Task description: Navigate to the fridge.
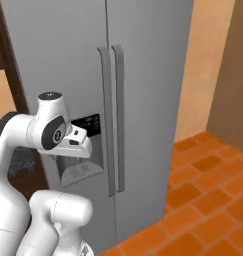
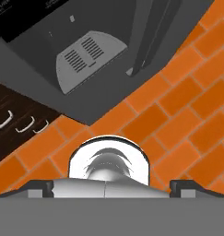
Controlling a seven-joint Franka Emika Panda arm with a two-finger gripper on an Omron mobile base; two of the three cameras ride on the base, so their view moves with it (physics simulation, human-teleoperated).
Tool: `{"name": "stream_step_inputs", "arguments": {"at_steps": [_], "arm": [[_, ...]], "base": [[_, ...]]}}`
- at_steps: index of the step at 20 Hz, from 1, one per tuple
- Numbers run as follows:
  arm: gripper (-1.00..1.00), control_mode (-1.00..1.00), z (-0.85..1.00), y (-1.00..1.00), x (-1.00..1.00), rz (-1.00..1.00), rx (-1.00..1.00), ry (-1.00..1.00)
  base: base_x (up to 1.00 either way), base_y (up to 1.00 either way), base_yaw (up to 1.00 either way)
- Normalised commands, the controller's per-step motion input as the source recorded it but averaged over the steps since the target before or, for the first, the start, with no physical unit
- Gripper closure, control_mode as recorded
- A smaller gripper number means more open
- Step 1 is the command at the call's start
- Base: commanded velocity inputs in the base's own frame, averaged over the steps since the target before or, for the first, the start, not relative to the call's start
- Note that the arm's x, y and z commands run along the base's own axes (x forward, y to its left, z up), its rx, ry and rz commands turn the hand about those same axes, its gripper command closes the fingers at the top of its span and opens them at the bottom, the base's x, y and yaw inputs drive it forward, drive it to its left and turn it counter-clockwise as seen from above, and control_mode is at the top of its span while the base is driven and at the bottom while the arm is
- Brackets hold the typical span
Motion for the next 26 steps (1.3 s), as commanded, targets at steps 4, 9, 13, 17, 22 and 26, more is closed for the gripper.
{"name": "stream_step_inputs", "arguments": {"at_steps": [4, 9, 13, 17, 22, 26], "arm": [[-1.0, 1.0, 0.0, 0.0, 0.0, 0.0, 0.0, 0.0], [-1.0, 1.0, 0.0, 0.0, 0.0, 0.0, 0.0, 0.0], [-1.0, 1.0, 0.0, 0.0, 0.0, 0.0, 0.0, 0.0], [-1.0, 1.0, 0.0, 0.0, 0.0, 0.0, 0.0, 0.0], [-1.0, 1.0, 0.0, 0.0, 0.0, 0.0, 0.0, 0.0], [-1.0, 1.0, 0.0, 0.0, 0.0, 0.0, 0.0, 0.0]], "base": [[0.39, -0.58, 0.51], [0.19, -0.56, 0.49], [0.22, -0.43, 0.47], [0.08, -0.53, 0.45], [0.03, -0.7, 0.37], [0.02, -0.61, 0.31]]}}
